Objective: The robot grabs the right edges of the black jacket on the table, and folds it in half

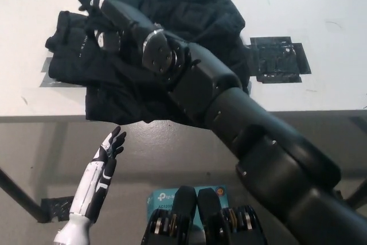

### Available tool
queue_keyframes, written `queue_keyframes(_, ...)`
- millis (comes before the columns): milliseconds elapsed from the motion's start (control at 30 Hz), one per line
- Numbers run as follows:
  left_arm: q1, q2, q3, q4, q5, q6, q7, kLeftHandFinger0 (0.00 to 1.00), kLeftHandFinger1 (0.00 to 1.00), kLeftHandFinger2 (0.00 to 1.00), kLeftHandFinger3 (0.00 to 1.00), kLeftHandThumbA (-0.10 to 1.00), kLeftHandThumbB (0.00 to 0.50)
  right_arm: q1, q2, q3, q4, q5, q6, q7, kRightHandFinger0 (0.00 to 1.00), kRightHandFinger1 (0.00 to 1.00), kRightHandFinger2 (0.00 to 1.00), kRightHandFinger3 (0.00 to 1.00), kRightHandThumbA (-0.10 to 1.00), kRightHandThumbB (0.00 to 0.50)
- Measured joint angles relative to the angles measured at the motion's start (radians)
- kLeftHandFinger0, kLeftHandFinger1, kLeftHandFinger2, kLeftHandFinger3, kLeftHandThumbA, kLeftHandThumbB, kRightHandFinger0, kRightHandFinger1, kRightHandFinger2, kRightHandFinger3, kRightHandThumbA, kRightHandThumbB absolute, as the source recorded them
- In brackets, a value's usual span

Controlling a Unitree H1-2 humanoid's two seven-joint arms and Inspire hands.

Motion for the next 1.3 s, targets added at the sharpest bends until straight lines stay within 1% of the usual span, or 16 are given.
queue_keyframes(33,-0.003,0.001,-0.002,0.0,0.001,0.002,-0.001,1.0,1.0,1.0,1.0,1.0,0.307,0.0,0.003,-0.003,0.006,-0.002,0.001,0.007,0.87,1.0,1.0,1.0,0.54,0.441)
queue_keyframes(67,-0.006,0.001,-0.003,0.0,0.002,0.004,-0.002,1.0,1.0,1.0,1.0,1.0,0.299,-0.001,0.005,-0.014,0.009,0.001,0.007,0.029,1.0,1.0,1.0,1.0,0.6,0.456)
queue_keyframes(167,-0.011,0.0,-0.004,0.001,0.003,0.007,-0.003,1.0,1.0,1.0,1.0,1.0,0.305,0.0,0.005,-0.059,0.016,0.019,0.029,0.098,1.0,1.0,1.0,1.0,0.68,0.5)
queue_keyframes(200,-0.012,0.0,-0.004,0.002,0.004,0.007,-0.004,1.0,1.0,1.0,1.0,1.0,0.318,0.0,0.005,-0.076,0.016,0.025,0.038,0.116,1.0,1.0,1.0,1.0,0.8,0.485)
queue_keyframes(267,-0.014,0.0,-0.005,0.004,0.004,0.008,-0.004,1.0,1.0,1.0,1.0,1.0,0.336,0.0,0.004,-0.111,0.015,0.04,0.055,0.16,1.0,1.0,1.0,1.0,0.96,0.5)
queue_keyframes(300,-0.015,0.0,-0.006,0.004,0.004,0.009,-0.004,1.0,1.0,1.0,1.0,1.0,0.343,0.0,0.004,-0.131,0.015,0.049,0.064,0.182,1.0,1.0,1.0,1.0,0.99,0.5)
queue_keyframes(533,-0.028,0.0,-0.011,0.005,0.014,0.016,-0.004,1.0,1.0,1.0,1.0,0.98,0.342,-0.036,0.001,-0.326,0.006,0.143,0.16,0.318,1.0,1.0,1.0,1.0,1.0,0.5)
queue_keyframes(633,-0.044,0.0,-0.016,0.005,0.02,0.022,-0.005,1.0,1.0,1.0,1.0,0.8,0.295,-0.097,-0.004,-0.421,-0.02,0.19,0.218,0.364,1.0,1.0,1.0,1.0,1.0,0.49)
queue_keyframes(700,-0.053,0.0,-0.02,0.005,0.022,0.024,-0.006,1.0,1.0,1.0,1.0,0.75,0.287,-0.132,-0.006,-0.466,-0.042,0.215,0.251,0.384,1.0,1.0,1.0,1.0,1.0,0.5)
queue_keyframes(733,-0.057,0.001,-0.023,0.006,0.023,0.025,-0.008,1.0,1.0,1.0,1.0,0.63,0.281,-0.157,-0.007,-0.493,-0.056,0.228,0.271,0.397,1.0,1.0,1.0,1.0,1.0,0.492)
queue_keyframes(933,-0.068,0.001,-0.036,0.008,0.017,0.032,-0.018,1.0,1.0,1.0,1.0,0.39,0.266,-0.268,-0.009,-0.641,-0.117,0.331,0.368,0.469,1.0,1.0,1.0,1.0,1.0,0.5)
queue_keyframes(1000,-0.068,0.001,-0.04,0.008,0.015,0.035,-0.023,1.0,1.0,1.0,1.0,0.38,0.267,-0.283,-0.009,-0.675,-0.132,0.36,0.388,0.479,1.0,1.0,1.0,1.0,1.0,0.5)
queue_keyframes(1033,-0.068,0.001,-0.041,0.008,0.015,0.035,-0.024,1.0,1.0,1.0,1.0,0.48,0.254,-0.287,-0.008,-0.7,-0.145,0.376,0.396,0.479,1.0,1.0,1.0,1.0,1.0,0.498)
queue_keyframes(1067,-0.07,0.001,-0.041,0.008,0.015,0.035,-0.025,1.0,1.0,1.0,1.0,0.5,0.251,-0.287,-0.009,-0.715,-0.159,0.386,0.4,0.478,1.0,1.0,1.0,1.0,1.0,0.5)
queue_keyframes(1200,-0.1,0.0,-0.04,0.018,0.018,0.036,-0.024,1.0,1.0,1.0,1.0,0.97,0.311,-0.278,-0.033,-0.738,-0.302,0.405,0.412,0.464,1.0,1.0,1.0,1.0,1.0,0.5)
queue_keyframes(1300,-0.121,0.001,-0.038,0.027,0.018,0.037,-0.024,1.0,1.0,1.0,1.0,1.0,0.312,-0.25,-0.066,-0.725,-0.422,0.397,0.417,0.463,1.0,1.0,1.0,1.0,1.0,0.487)
